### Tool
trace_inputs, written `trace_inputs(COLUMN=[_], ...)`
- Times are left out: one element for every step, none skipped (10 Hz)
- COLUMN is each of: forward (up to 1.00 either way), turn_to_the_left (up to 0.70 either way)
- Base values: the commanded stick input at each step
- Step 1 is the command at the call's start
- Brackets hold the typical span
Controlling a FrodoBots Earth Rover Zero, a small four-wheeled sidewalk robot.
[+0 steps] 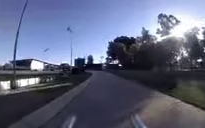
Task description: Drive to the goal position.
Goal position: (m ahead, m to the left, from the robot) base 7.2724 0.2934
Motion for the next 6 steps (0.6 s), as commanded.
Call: trace_inputs(forward=[1.0,1.0,1.0,1.0,1.0,1.0], turn_to_the_left=[0.0,0.0,0.0,0.0,0.0,0.0])
